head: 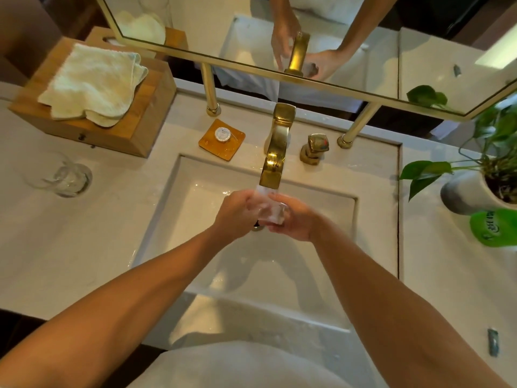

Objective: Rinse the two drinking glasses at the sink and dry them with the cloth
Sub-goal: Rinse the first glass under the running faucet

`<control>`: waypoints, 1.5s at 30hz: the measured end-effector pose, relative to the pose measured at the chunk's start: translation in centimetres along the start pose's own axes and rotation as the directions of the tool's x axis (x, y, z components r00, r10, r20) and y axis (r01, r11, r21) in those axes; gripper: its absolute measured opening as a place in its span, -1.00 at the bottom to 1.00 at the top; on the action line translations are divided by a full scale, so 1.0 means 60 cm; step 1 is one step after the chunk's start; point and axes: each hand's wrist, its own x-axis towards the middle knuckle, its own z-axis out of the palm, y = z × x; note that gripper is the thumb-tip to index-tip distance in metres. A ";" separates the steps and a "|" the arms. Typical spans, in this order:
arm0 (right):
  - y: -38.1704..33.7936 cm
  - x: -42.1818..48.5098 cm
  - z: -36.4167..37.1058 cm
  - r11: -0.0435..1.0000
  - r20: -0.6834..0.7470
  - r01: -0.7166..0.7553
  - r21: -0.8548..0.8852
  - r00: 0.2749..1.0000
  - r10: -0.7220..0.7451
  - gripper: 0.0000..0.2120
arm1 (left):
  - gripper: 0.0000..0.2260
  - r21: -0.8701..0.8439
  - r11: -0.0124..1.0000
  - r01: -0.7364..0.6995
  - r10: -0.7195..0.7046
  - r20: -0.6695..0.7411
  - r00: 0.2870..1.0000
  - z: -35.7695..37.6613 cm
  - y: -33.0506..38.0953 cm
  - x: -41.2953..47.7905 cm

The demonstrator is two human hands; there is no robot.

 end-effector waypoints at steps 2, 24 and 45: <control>0.012 0.015 0.020 0.987 -0.140 0.069 0.145 0.989 -0.049 -0.53 | -0.90 -0.294 0.913 0.281 -0.311 -0.058 0.949 0.020 0.011 -0.001; 0.037 0.014 0.036 0.893 -0.305 0.404 -0.196 0.841 -0.447 -0.81 | -0.85 -0.576 0.009 0.818 -0.434 0.735 0.522 0.003 0.018 0.050; -0.002 0.018 0.033 0.920 -0.091 -0.260 0.292 0.950 0.298 -0.60 | -0.66 0.369 -0.113 -0.922 0.599 0.766 0.233 -0.036 -0.009 0.046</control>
